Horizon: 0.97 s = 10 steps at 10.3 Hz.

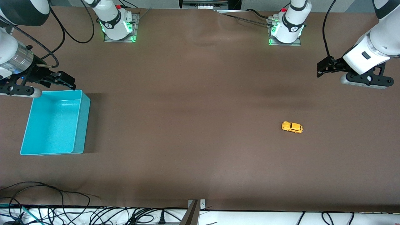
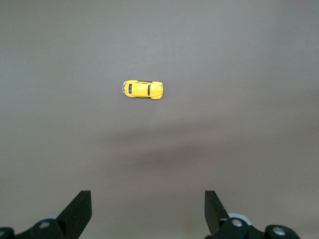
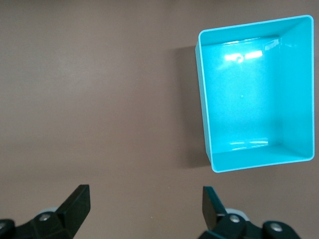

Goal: Wind up and store yellow beetle car

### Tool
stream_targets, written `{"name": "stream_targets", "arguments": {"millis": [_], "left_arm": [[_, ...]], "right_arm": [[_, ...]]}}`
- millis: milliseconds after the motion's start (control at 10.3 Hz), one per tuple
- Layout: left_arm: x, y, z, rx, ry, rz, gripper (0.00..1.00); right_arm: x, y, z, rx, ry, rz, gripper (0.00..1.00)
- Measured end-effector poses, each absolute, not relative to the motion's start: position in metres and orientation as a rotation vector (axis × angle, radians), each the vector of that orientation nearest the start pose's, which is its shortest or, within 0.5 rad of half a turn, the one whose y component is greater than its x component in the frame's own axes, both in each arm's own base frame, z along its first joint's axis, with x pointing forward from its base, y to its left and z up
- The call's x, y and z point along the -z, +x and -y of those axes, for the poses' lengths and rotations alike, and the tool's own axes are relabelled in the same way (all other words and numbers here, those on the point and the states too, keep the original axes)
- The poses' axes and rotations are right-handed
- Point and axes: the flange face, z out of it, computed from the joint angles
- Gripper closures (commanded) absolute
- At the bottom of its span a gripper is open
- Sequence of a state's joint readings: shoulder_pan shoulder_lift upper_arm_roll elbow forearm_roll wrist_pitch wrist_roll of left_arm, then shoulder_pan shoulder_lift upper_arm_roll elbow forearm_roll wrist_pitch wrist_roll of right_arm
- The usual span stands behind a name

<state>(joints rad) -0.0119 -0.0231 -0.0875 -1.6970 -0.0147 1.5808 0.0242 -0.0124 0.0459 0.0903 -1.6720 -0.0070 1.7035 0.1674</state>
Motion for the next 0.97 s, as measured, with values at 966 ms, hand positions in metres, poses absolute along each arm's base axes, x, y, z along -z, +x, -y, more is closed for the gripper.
{"name": "stream_targets", "arguments": {"millis": [966], "left_arm": [[-0.5786,0.5404,0.0560,-0.148,-3.141,-0.193,0.00]], "right_arm": [[-0.5638,0.5766,-0.0433,0.017,-3.141,-0.126,0.00]]}}
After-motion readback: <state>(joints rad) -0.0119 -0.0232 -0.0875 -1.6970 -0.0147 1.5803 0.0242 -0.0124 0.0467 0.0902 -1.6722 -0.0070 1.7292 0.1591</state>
